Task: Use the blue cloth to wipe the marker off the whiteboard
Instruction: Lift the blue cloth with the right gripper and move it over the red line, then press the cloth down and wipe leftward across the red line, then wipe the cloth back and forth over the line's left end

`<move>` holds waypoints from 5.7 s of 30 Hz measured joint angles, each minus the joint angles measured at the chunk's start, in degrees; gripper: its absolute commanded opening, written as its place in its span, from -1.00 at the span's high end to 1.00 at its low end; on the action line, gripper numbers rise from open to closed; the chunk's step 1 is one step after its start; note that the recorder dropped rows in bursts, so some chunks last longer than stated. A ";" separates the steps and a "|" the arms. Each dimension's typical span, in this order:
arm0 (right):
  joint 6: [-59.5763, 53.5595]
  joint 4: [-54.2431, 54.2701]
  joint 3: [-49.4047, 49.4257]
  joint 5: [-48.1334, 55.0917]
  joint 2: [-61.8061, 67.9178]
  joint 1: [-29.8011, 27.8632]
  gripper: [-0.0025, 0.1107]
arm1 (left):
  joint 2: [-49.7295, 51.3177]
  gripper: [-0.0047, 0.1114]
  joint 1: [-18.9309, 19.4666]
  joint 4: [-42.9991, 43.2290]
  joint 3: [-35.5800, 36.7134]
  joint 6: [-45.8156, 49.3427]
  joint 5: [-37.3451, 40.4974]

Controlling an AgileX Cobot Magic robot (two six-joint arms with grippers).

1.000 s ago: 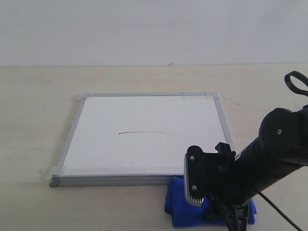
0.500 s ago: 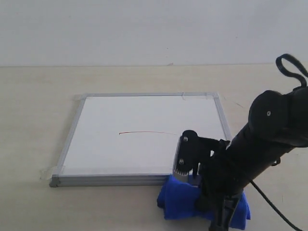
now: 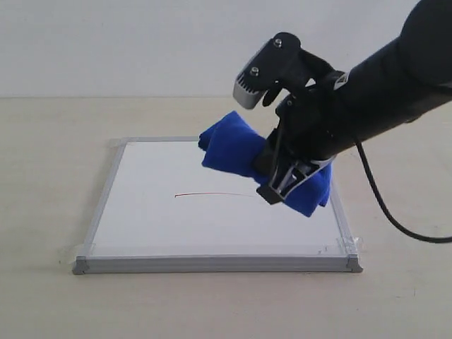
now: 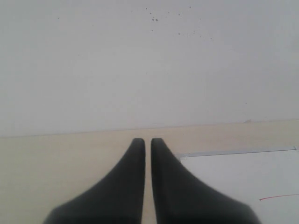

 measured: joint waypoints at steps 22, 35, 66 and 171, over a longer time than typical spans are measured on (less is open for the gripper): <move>20.49 -18.50 -20.33 -5.47 27.80 -0.74 0.96 | 0.00 0.84 0.00 0.00 0.00 0.00 0.00; 20.84 -20.29 -24.80 -7.61 38.37 -1.38 0.96 | 0.00 0.84 0.00 0.00 0.00 0.00 0.00; 39.96 -35.96 -33.67 2.37 43.46 -5.34 0.96 | 0.00 0.84 0.00 0.00 0.00 0.00 0.00; 39.77 -31.88 -59.17 20.21 55.62 10.30 0.96 | 0.00 0.84 0.00 0.00 0.00 0.00 0.00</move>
